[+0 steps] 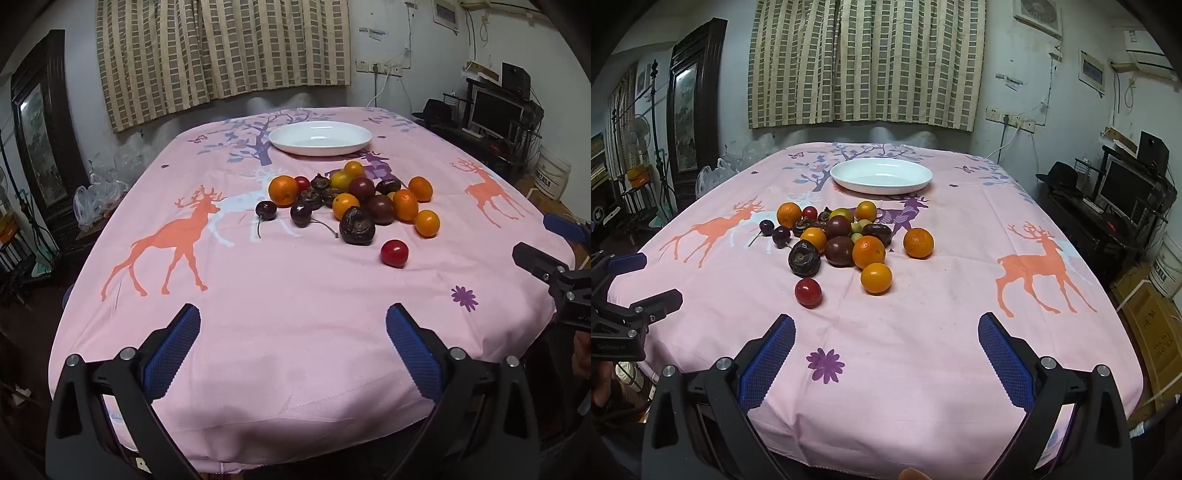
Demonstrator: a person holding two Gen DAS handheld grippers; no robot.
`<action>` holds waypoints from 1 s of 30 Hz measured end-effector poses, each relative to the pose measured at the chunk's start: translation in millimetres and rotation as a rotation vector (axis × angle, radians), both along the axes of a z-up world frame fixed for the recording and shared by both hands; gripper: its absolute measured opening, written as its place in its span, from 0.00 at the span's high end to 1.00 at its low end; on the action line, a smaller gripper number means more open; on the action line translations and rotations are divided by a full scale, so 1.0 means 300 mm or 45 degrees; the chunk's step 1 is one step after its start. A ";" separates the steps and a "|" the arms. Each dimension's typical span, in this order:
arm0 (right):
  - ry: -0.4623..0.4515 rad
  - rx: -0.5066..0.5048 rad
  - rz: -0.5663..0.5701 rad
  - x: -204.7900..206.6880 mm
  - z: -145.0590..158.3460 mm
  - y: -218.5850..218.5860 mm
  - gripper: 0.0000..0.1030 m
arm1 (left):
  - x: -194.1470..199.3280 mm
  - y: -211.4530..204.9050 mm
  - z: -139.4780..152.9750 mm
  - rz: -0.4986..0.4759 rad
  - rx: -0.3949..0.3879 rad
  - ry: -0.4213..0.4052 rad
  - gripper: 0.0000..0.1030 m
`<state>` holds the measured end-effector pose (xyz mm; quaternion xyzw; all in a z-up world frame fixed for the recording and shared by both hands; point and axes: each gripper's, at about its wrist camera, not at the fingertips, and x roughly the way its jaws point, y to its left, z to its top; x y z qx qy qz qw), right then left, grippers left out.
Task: Organize fruits
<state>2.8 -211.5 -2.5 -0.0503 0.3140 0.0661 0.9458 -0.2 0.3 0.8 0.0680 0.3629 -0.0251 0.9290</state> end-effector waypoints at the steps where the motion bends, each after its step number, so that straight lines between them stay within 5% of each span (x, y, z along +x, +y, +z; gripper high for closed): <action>1: -0.001 0.001 0.000 0.000 0.000 0.000 0.03 | -0.001 0.001 0.002 0.008 -0.004 -0.005 0.04; 12: 0.002 0.002 0.012 0.002 -0.008 0.001 0.03 | 0.010 0.036 -0.008 0.028 -0.087 0.028 0.04; 30: 0.002 -0.001 0.000 0.001 -0.003 0.001 0.03 | 0.010 0.035 -0.009 0.026 -0.068 0.031 0.04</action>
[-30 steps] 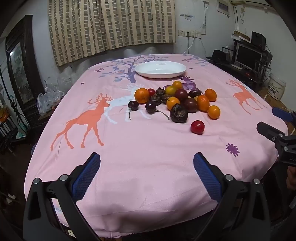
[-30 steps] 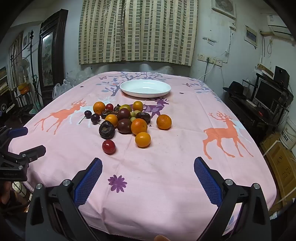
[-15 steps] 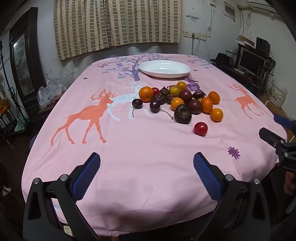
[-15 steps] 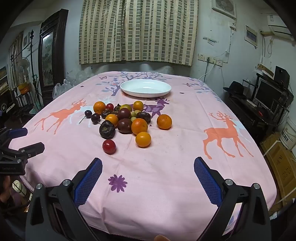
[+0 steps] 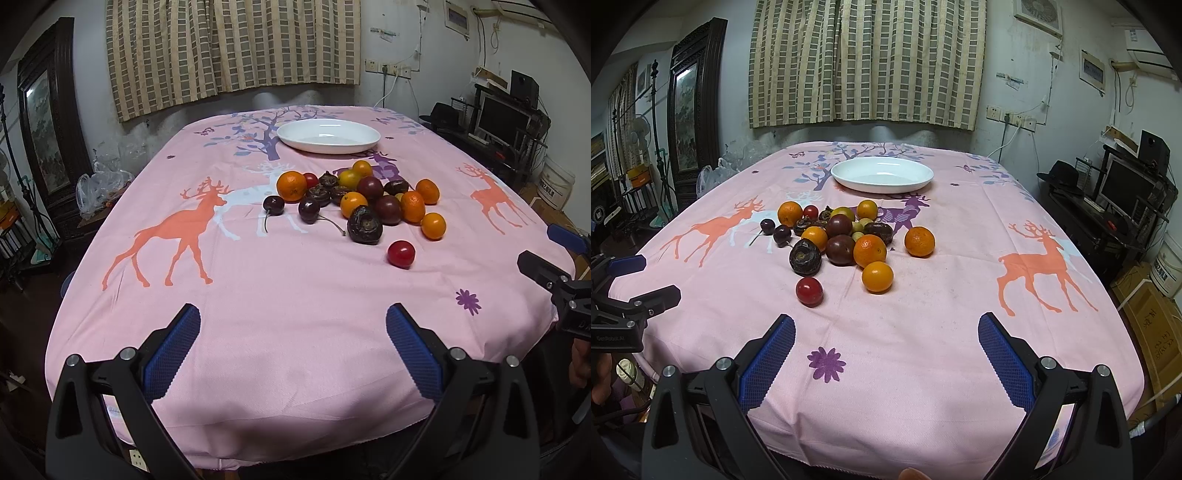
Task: Organize fruits
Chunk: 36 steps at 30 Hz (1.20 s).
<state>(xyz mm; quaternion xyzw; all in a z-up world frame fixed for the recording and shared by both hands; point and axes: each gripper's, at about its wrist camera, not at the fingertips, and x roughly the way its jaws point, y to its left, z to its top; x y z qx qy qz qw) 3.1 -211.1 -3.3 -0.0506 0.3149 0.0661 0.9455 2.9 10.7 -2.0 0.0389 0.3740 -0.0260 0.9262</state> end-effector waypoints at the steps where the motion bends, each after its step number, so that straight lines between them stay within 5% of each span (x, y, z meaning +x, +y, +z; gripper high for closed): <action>1: 0.000 -0.001 0.000 0.000 0.002 0.000 0.03 | 0.000 -0.001 0.000 0.001 0.001 0.000 0.04; 36: 0.001 -0.003 0.007 -0.004 -0.004 0.012 0.03 | -0.006 -0.010 0.000 0.001 0.003 0.003 0.04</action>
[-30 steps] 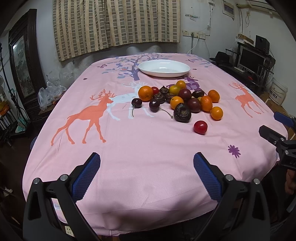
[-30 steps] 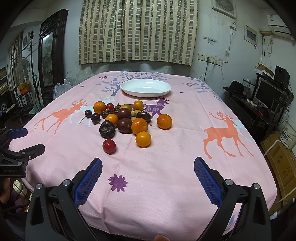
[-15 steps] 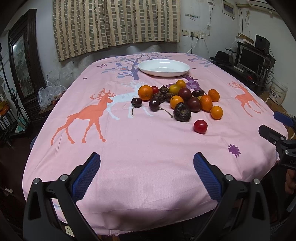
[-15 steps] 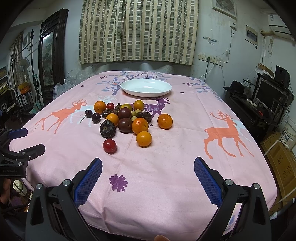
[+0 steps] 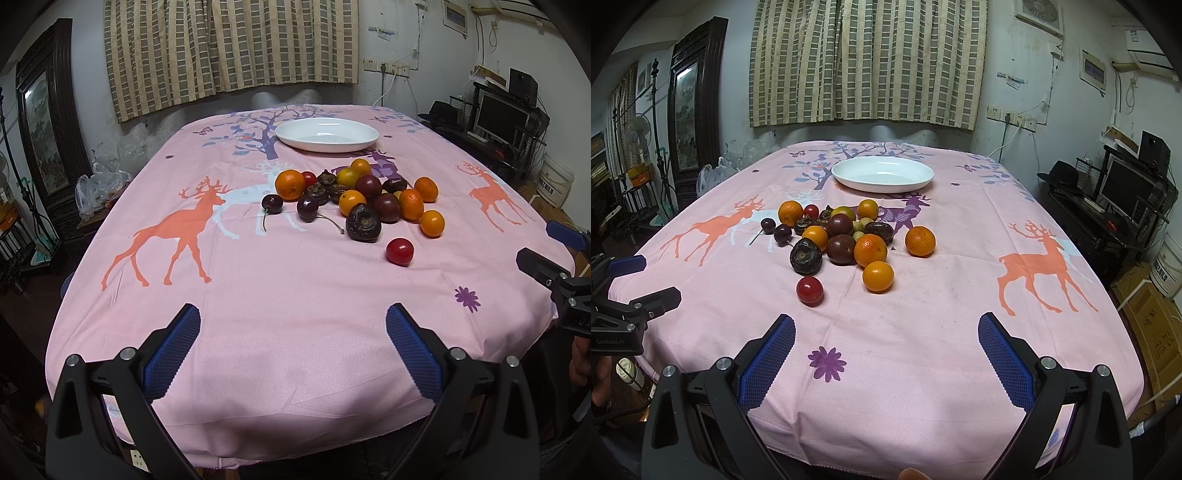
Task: Organize fruits
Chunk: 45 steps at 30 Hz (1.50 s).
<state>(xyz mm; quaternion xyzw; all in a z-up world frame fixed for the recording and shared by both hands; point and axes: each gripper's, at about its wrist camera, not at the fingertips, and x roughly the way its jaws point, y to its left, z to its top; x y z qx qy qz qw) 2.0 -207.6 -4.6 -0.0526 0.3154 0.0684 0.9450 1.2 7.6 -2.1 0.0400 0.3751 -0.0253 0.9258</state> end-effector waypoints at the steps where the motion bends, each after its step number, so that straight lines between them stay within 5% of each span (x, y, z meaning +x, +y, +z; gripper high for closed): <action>1: 0.000 0.000 0.000 0.004 -0.002 0.001 0.03 | 0.000 0.000 0.000 0.000 -0.001 0.000 0.04; 22: 0.004 0.001 -0.002 0.002 0.004 -0.004 0.03 | 0.000 0.001 -0.008 -0.003 0.001 0.011 0.04; 36: 0.076 0.057 0.050 0.107 -0.085 -0.003 0.04 | 0.063 0.021 -0.064 -0.042 -0.027 0.037 0.04; 45: 0.251 0.099 0.241 0.299 -0.183 0.161 0.38 | 0.149 0.079 -0.100 -0.085 -0.084 0.022 0.06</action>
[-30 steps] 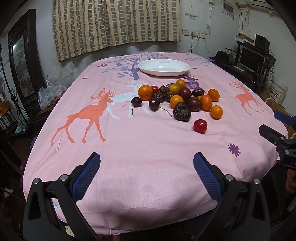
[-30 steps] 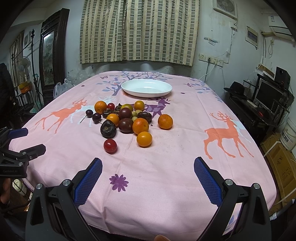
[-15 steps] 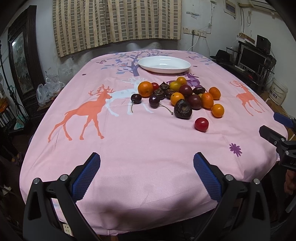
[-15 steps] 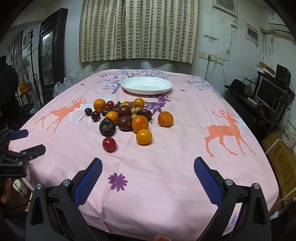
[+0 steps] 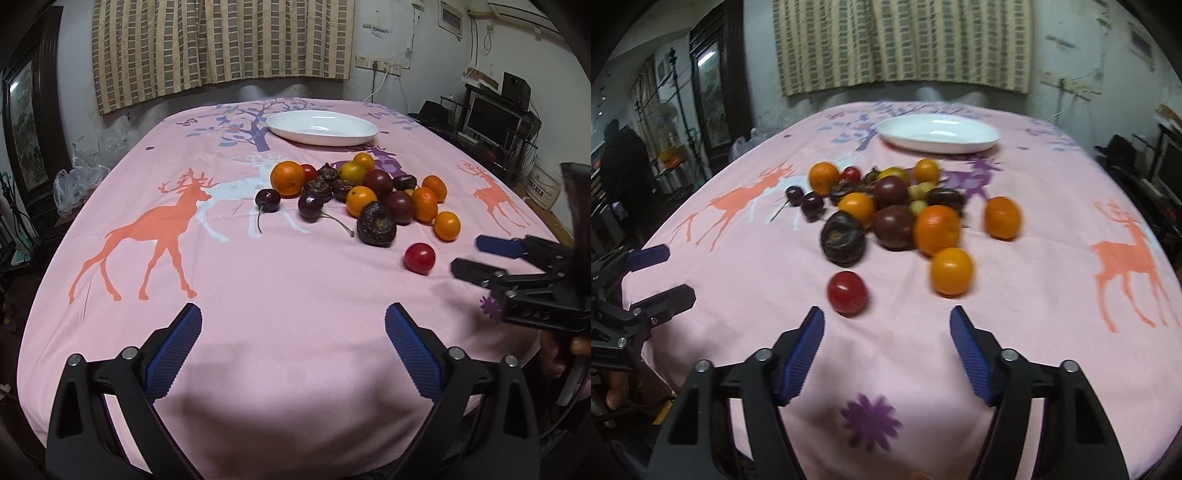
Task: Organize fruits
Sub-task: 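Grasp the red cherry tomato with the right tool while the left tool grasps a dark plum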
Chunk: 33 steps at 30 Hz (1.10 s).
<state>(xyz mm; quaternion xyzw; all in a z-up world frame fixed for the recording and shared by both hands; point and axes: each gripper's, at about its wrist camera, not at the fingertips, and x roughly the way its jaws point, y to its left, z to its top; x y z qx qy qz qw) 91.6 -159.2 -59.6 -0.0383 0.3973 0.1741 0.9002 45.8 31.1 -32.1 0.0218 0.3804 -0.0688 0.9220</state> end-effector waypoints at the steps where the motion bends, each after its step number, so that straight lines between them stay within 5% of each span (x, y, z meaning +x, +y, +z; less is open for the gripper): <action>1: 0.011 -0.001 0.010 0.013 -0.006 0.015 0.39 | 0.010 0.008 -0.002 -0.003 -0.009 0.003 0.06; 7: 0.082 0.000 0.072 0.063 -0.025 0.068 0.47 | 0.087 0.035 -0.022 -0.025 -0.039 0.056 0.20; 8: 0.097 -0.005 0.082 0.068 -0.032 0.076 0.53 | 0.099 0.036 -0.024 -0.029 -0.043 0.061 0.20; 9: 0.119 -0.011 0.096 0.077 -0.043 0.083 0.71 | 0.113 0.033 -0.024 -0.036 -0.045 0.065 0.20; 10: 0.122 -0.019 0.105 0.082 -0.051 0.089 0.72 | 0.126 0.028 -0.023 -0.045 -0.047 0.069 0.20; 18: 0.015 0.080 0.001 0.053 0.054 -0.073 0.73 | 0.282 -0.137 -0.023 -0.206 -0.082 0.138 0.24; 23: 0.003 0.105 -0.056 0.066 0.069 -0.171 0.73 | 0.392 -0.297 -0.103 -0.283 -0.021 0.256 0.48; 28: 0.035 0.145 -0.060 0.105 0.047 -0.214 0.73 | 0.431 -0.362 -0.128 -0.277 0.026 0.259 0.48; 30: 0.026 0.147 -0.065 0.127 0.055 -0.226 0.73 | 0.431 -0.366 -0.127 -0.277 0.053 0.250 0.59; 33: -0.008 0.163 -0.064 0.172 0.088 -0.243 0.73 | 0.430 -0.326 -0.112 -0.304 0.005 0.298 0.59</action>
